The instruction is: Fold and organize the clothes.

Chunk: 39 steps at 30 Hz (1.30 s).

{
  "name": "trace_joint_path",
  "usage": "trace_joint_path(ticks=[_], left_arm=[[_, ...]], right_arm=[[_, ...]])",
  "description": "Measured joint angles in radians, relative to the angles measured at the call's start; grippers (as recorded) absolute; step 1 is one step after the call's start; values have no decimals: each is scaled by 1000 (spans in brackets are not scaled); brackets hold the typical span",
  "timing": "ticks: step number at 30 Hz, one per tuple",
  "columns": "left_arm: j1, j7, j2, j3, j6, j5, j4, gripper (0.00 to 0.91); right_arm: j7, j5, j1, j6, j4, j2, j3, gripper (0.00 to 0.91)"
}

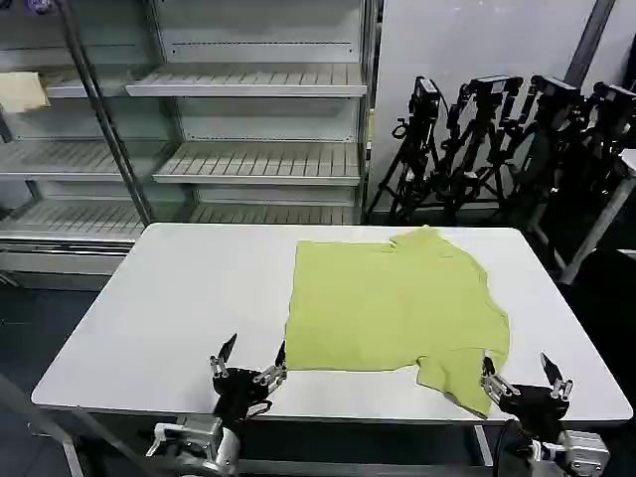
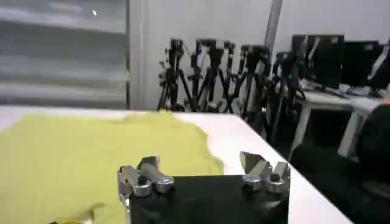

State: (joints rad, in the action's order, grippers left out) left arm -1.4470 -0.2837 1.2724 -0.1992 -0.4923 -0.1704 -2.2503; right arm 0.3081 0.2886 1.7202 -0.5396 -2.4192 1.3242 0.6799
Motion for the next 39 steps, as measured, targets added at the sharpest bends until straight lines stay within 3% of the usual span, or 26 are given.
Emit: trace_joint_path(ticks=[23,24,25,26,27,29,30,32,34,39], left_arm=[[121,-10,-15,115,-75,-62,132,907],[122,-12,-15,118,-76,-65,135,746],[123,-14,-16,120,-76,-66,138,202],[124,-17,-17,123,-77,-68,141,81],[125,-19,-17,125,-77,-70,144,20],[127,-24,-17,129,-78,-74,150,20],[127,-25,-17,131,-79,-76,151,20],[126,-27,-18,133,-79,-81,152,30],[124,-28,-19,135,-78,-85,152,20],[124,-28,-22,136,-78,-96,154,20]], right_arm=[[45,27,-29,-35,96,22,-92,907],[45,28,-29,-36,99,24,-97,907],[45,28,-29,-36,102,25,-101,907],[46,29,-29,-36,105,27,-104,907],[47,29,-30,-36,108,28,-107,887],[48,33,-30,-35,113,30,-113,635],[48,35,-30,-34,116,31,-115,554],[50,42,-30,-34,120,33,-120,181],[51,49,-29,-34,121,35,-124,0],[50,58,-22,-34,120,37,-132,0]])
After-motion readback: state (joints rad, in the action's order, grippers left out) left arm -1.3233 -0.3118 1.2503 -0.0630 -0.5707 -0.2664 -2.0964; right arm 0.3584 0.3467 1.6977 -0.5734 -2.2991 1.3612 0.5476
